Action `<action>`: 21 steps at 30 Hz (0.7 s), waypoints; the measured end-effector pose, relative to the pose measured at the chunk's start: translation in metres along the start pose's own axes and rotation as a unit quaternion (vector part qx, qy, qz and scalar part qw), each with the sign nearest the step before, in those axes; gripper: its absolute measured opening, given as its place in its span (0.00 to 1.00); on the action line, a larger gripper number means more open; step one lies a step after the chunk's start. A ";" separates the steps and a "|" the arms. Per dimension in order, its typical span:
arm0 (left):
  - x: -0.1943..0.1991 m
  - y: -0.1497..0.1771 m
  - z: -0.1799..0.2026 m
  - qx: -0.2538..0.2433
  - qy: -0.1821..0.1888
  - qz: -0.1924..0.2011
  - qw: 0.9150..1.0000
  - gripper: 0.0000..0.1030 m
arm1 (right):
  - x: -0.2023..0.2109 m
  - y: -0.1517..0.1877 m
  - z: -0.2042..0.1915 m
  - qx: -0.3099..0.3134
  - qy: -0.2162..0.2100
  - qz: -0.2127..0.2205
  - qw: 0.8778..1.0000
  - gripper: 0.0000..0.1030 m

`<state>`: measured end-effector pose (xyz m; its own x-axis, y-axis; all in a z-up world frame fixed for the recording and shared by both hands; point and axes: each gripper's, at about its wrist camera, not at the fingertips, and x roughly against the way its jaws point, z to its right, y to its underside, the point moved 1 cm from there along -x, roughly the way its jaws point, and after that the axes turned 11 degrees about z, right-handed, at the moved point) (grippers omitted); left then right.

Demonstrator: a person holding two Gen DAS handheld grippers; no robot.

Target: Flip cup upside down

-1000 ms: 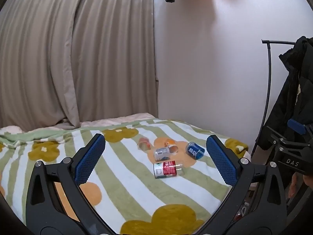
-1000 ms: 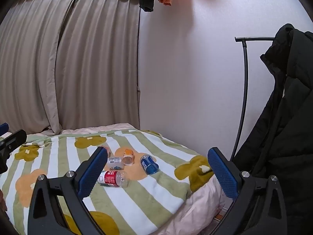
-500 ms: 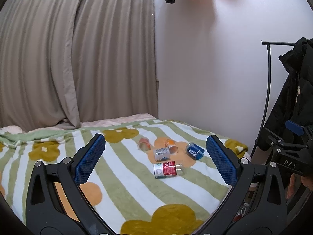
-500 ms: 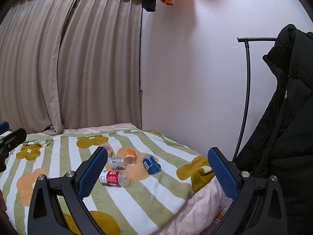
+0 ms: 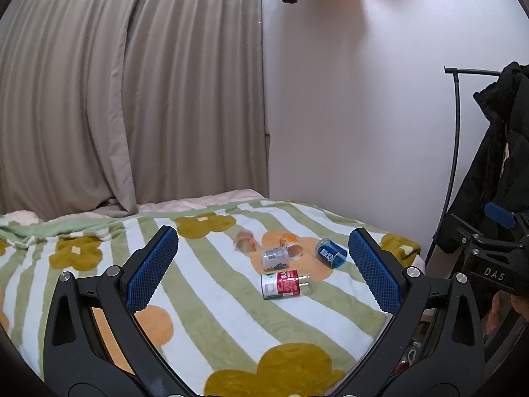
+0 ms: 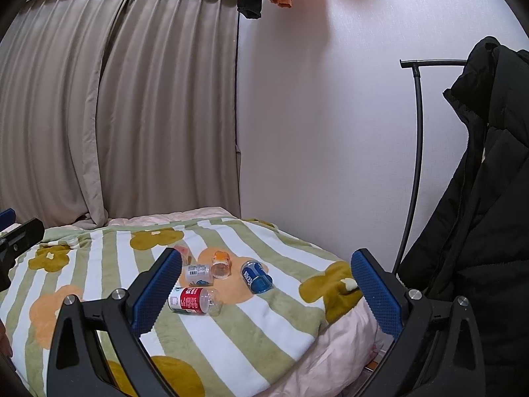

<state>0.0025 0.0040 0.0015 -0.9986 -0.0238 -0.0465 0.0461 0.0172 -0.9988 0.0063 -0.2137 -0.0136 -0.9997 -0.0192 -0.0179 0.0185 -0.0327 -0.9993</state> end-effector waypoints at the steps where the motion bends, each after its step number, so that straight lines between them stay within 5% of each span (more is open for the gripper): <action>1: 0.000 0.001 0.000 0.001 0.000 -0.001 1.000 1.00 | 0.000 0.000 0.000 0.000 0.000 0.000 1.000 0.99; 21: 0.001 0.004 -0.007 0.011 0.001 -0.004 1.000 1.00 | 0.004 0.004 -0.002 -0.002 -0.002 -0.003 1.000 0.99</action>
<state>0.0013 0.0114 -0.0024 -0.9990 -0.0228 -0.0380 0.0381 -0.0049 -0.9993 0.0027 -0.2120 -0.0179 -0.9997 -0.0235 -0.0115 0.0121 -0.0293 -0.9995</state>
